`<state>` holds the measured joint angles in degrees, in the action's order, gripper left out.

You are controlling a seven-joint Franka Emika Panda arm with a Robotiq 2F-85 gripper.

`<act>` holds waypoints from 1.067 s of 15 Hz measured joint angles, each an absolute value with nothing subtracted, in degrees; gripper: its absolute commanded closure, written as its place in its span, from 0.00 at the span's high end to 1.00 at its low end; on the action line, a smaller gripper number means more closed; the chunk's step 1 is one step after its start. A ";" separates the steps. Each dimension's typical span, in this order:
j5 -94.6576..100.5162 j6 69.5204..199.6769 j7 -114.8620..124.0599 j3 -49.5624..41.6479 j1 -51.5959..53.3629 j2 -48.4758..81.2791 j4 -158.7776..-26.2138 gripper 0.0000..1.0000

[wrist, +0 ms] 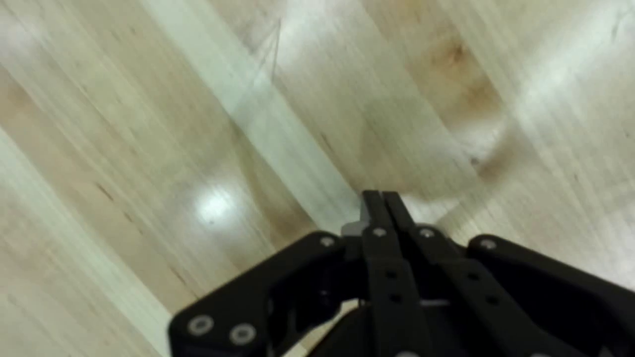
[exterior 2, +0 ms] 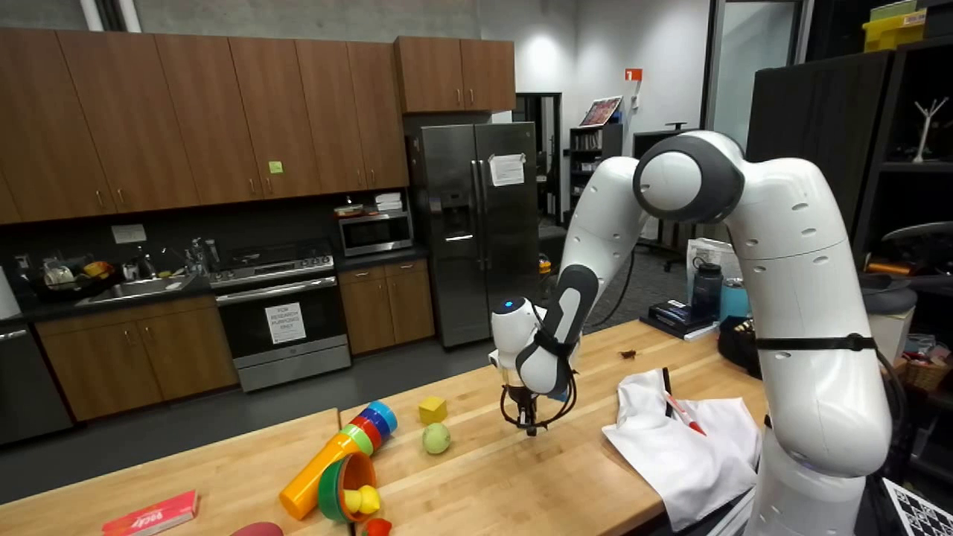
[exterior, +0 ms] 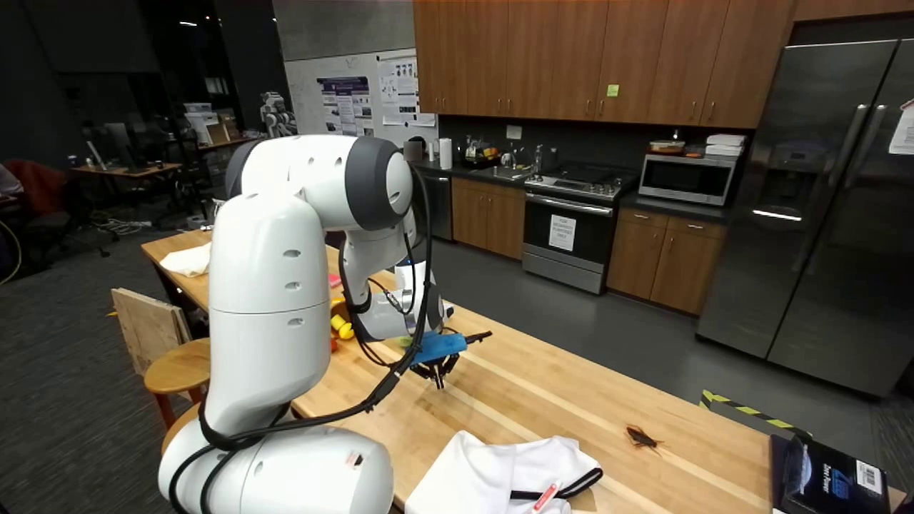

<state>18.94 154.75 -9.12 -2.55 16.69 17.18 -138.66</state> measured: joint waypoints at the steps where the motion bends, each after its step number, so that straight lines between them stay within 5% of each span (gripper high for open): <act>1: 19.14 154.14 -9.15 -1.81 15.65 16.53 -138.78 0.18; 4: 19.33 154.25 -9.13 -0.96 14.93 16.92 -138.66 0.32; 5: 19.33 154.29 -9.11 -0.81 14.94 17.20 -138.57 0.57; 8: 19.33 154.20 -9.07 0.00 14.49 17.48 -138.58 0.67; 13: 19.10 154.33 -9.79 2.23 13.34 19.52 -136.66 0.98; 16: 18.98 156.26 -12.64 5.36 12.87 22.00 -134.13 1.00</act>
